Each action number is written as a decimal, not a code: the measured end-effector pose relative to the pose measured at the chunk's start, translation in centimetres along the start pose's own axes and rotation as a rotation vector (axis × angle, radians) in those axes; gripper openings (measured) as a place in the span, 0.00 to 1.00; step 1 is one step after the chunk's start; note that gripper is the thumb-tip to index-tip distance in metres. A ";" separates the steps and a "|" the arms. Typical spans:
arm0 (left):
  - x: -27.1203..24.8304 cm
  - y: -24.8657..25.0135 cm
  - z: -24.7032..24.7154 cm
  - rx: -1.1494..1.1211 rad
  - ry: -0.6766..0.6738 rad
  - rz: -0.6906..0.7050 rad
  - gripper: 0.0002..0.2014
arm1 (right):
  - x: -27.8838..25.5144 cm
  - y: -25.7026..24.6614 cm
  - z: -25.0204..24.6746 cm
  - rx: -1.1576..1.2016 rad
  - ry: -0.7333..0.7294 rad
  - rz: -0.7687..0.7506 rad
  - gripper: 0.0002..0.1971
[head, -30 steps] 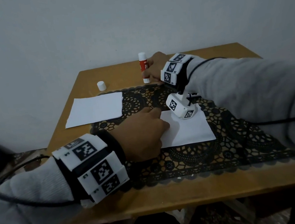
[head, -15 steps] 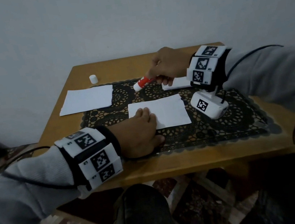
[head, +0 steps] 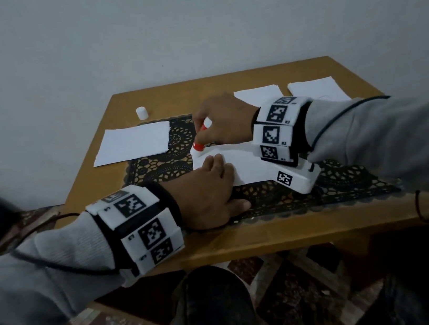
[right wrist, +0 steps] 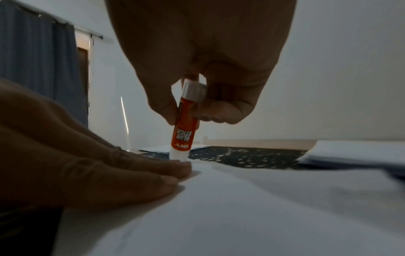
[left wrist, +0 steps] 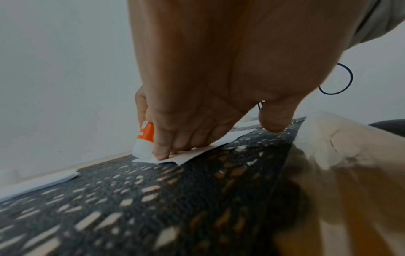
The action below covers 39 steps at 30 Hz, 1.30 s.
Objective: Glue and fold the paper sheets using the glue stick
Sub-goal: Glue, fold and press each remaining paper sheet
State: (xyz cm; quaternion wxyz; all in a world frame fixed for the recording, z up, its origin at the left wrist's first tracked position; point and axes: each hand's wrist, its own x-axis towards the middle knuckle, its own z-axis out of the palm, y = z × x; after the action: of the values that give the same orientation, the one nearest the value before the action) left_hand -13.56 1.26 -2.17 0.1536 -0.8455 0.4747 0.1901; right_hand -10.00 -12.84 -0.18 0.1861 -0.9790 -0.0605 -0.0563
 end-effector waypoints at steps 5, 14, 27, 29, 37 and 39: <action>0.1 -0.2 0.0 -0.001 0.003 0.008 0.42 | 0.2 -0.1 0.2 0.021 0.025 0.021 0.06; -0.1 0.1 -0.3 0.009 0.000 -0.002 0.41 | -0.7 1.3 -0.8 -0.016 0.017 0.067 0.08; 0.1 0.3 -1.4 0.077 0.072 -0.018 0.35 | -3.4 4.2 -2.3 -0.031 0.038 0.139 0.08; 0.2 0.2 -1.5 0.083 0.090 -0.024 0.34 | -3.7 4.4 -2.4 -0.054 0.053 0.152 0.08; 0.8 -0.3 -1.8 0.110 0.161 0.006 0.29 | -4.8 5.2 -3.4 -0.113 0.037 0.215 0.08; 0.9 -0.3 -1.9 0.114 0.186 0.021 0.27 | -5.2 5.2 -3.4 -0.109 0.047 0.233 0.08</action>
State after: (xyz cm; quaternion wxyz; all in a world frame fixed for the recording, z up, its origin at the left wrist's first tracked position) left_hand -12.56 -0.06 -0.87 0.1550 -0.8444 0.5057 0.0852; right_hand -14.66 -19.45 0.38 0.1391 -0.9865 0.0614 -0.0606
